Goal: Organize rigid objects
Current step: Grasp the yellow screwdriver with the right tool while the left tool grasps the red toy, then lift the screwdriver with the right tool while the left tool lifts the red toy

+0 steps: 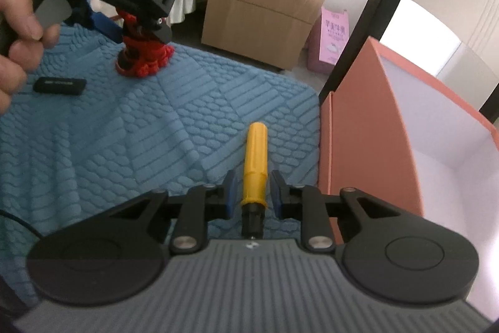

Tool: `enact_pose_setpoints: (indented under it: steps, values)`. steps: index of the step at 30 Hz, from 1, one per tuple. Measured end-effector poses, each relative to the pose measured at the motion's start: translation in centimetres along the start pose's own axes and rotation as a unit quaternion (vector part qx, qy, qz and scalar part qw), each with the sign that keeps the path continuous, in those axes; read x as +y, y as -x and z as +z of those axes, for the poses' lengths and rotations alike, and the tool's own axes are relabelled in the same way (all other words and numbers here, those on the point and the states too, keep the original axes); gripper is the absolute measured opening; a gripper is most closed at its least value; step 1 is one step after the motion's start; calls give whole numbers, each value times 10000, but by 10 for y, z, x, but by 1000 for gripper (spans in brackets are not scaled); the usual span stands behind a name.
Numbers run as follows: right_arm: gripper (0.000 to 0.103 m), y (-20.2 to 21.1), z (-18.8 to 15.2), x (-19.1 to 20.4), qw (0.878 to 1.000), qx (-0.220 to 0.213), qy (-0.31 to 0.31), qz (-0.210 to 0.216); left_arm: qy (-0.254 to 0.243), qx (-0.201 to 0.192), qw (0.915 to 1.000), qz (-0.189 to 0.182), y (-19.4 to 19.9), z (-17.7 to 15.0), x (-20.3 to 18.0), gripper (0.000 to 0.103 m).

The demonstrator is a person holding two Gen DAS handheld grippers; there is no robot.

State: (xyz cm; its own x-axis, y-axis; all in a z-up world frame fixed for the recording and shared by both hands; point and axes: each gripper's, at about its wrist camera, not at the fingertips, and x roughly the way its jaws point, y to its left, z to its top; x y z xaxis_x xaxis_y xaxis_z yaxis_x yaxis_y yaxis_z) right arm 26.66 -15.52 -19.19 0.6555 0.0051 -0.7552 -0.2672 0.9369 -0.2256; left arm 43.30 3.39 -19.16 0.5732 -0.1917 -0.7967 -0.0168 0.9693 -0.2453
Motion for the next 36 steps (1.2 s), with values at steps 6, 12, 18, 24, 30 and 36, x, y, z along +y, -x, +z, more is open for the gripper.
enact_pose_setpoints:
  steps: [6,12,18,24,30,36]
  values:
    - [20,-9,-4,2,9999,44,-43,-81,-174,-22,9998,102,-6,0,-6,66]
    - [19,-10,-1,-5,9995,96,-286,10,-192,-60,9997,118,-5,0,-4,65]
    - [19,-6,2,-12,9980,49,-599,215,-306,-82,9994,123,0,-4,-10,65]
    - [19,9,5,-15,9958,-156,-805,418,-185,-122,9997,134,13,-12,-9,65]
    - [19,27,0,-11,9928,-378,-836,766,48,-184,9998,70,40,-22,2,64]
    - [19,45,-2,-4,9908,-533,-783,970,-13,-292,9996,-14,70,-47,1,64]
